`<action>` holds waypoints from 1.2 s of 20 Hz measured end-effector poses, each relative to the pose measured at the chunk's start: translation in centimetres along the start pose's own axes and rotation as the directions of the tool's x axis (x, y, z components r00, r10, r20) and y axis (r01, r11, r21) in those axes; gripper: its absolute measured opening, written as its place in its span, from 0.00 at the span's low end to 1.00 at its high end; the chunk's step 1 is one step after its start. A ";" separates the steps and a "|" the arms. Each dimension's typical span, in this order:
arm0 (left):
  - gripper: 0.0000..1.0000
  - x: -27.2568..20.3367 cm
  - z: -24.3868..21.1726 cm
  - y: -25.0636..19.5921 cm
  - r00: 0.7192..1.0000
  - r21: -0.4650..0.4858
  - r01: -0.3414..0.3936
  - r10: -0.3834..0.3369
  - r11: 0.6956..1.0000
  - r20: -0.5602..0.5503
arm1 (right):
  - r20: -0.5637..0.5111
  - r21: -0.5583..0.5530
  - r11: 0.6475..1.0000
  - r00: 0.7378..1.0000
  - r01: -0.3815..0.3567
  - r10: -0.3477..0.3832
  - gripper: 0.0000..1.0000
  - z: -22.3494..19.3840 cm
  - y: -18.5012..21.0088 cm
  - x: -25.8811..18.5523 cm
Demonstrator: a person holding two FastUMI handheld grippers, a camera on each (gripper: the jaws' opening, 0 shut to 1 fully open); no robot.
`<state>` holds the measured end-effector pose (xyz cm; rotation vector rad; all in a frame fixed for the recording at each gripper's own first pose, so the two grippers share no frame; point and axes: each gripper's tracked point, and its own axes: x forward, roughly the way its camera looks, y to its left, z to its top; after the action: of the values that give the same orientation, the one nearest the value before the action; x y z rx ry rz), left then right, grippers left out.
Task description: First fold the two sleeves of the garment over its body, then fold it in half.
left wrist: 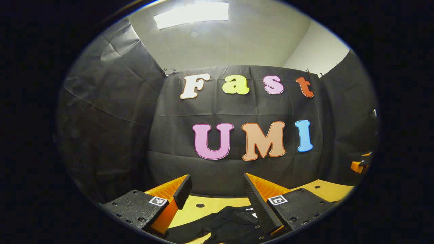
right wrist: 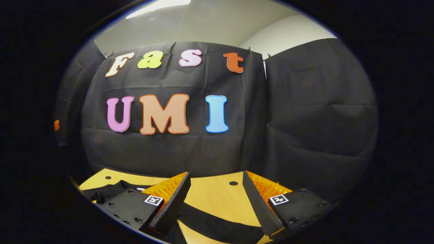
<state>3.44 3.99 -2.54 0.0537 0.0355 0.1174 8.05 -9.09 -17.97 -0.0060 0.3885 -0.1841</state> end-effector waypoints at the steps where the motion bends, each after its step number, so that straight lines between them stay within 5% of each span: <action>1: 0.93 0.2 0.1 -0.2 1.000 0.007 -0.004 0.004 1.000 -0.001 | -0.028 -0.005 1.000 1.000 0.007 -0.007 0.98 -1.2 -0.6 0.5; 10: 0.92 0.6 0.8 -3.4 1.000 0.058 -0.001 0.002 0.998 -0.005 | -0.286 -0.023 0.998 0.956 0.057 -0.061 0.98 -14.1 -5.6 4.3; 18: 0.93 1.0 0.3 -5.0 0.999 0.095 -0.028 0.032 0.995 -0.036 | -0.507 -0.051 0.994 0.855 0.096 -0.108 0.99 -24.9 -9.6 5.8; 24: 0.93 1.5 0.2 -6.6 0.998 0.115 -0.039 0.044 0.993 -0.043 | -0.645 -0.037 0.993 0.756 0.112 -0.110 0.99 -30.0 -11.0 5.6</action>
<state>5.65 -2.36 -2.78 0.1663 0.0862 0.1585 -0.15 -20.03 -47.41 0.0400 1.0903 -0.3056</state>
